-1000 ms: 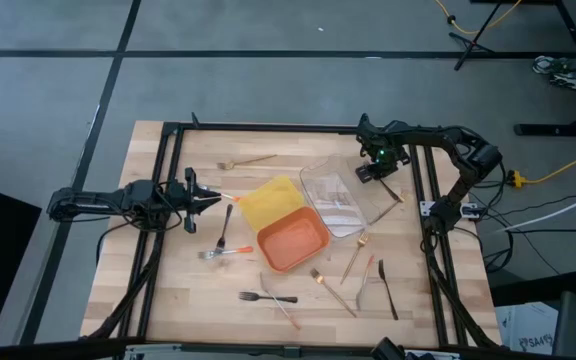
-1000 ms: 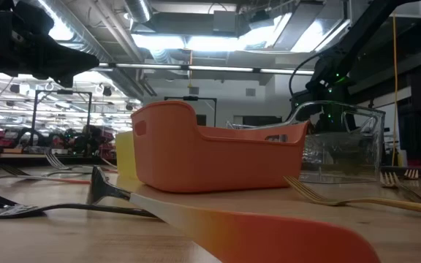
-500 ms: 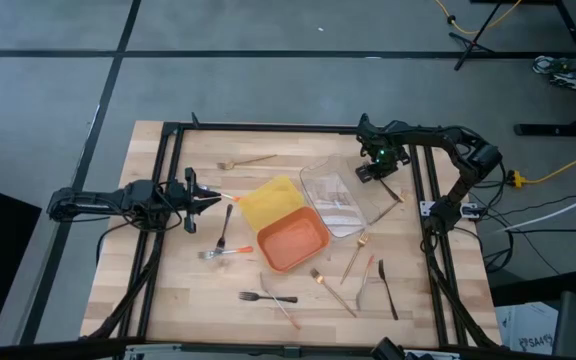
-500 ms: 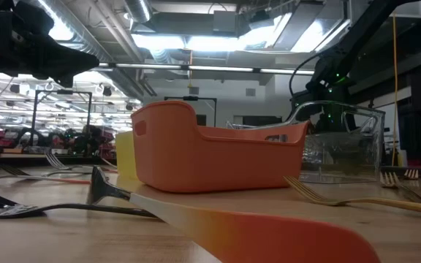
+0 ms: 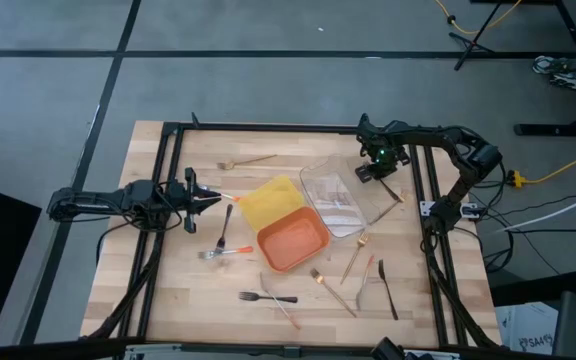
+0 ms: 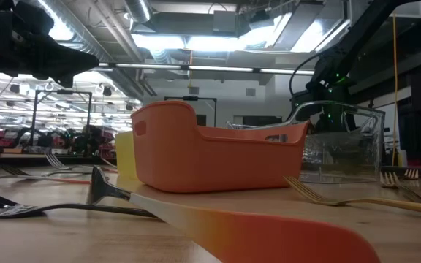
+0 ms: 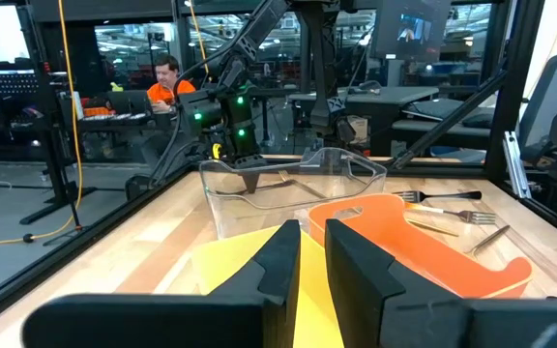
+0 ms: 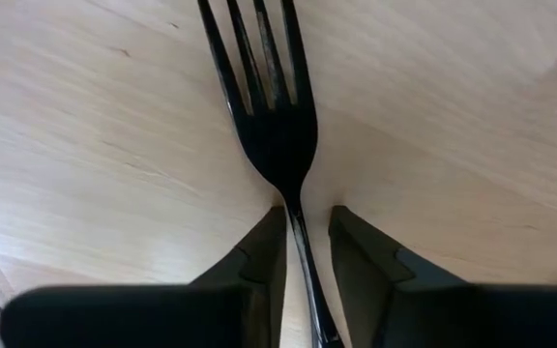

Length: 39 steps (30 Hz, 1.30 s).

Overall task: Sort silverware by color (type)
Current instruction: Put the black fork into the transparent bin

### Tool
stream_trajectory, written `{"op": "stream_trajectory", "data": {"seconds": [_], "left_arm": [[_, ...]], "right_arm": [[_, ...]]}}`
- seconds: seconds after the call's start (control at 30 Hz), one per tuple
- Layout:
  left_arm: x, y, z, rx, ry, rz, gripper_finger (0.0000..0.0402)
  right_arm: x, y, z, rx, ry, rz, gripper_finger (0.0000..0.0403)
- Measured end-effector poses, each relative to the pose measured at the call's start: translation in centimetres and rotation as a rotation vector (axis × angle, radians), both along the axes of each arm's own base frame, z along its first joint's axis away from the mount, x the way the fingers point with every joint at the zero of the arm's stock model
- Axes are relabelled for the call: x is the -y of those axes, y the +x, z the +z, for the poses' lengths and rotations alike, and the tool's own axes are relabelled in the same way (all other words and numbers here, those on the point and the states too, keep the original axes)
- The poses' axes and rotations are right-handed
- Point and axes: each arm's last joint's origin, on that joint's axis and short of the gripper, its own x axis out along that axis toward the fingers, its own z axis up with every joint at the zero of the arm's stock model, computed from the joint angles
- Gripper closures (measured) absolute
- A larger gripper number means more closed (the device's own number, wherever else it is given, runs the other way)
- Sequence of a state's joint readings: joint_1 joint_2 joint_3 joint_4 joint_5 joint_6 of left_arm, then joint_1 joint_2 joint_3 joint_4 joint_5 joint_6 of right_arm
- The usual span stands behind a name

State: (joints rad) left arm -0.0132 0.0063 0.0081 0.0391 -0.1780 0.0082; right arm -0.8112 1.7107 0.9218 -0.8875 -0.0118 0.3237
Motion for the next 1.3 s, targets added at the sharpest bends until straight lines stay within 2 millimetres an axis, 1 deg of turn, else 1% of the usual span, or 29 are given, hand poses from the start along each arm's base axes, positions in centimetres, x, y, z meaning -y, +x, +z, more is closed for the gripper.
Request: {"op": "stream_trajectory", "data": {"seconds": [0.13, 0.5, 0.83, 1.0, 1.13, 1.3], "left_arm": [[0.0, 0.0, 0.0, 0.0, 0.0, 0.0, 0.0356], [0.0, 0.0, 0.0, 0.0, 0.0, 0.0, 0.0356], [0.0, 0.0, 0.0, -0.001, 0.0, 0.0, 0.0356], [0.0, 0.0, 0.0, 0.0, 0.0, 0.0, 0.0356], [0.0, 0.0, 0.0, 0.0, 0.0, 0.0, 0.0356], [0.0, 0.0, 0.0, 0.0, 0.0, 0.0, 0.0356]], "right_arm": [[0.0, 0.0, 0.0, 0.0, 0.0, 0.0, 0.0338], [0.0, 0.0, 0.0, 0.003, 0.003, 0.0, 0.0341], [-0.1, 0.0, 0.0, 0.024, 0.023, 0.011, 0.0396], [-0.1, 0.0, 0.1, 0.025, 0.024, 0.011, 0.0398], [-0.2, -0.1, 0.5, 0.031, 0.005, 0.015, 0.04], [-0.4, -0.4, 1.9, 0.063, -0.031, 0.015, 0.0401]]}}
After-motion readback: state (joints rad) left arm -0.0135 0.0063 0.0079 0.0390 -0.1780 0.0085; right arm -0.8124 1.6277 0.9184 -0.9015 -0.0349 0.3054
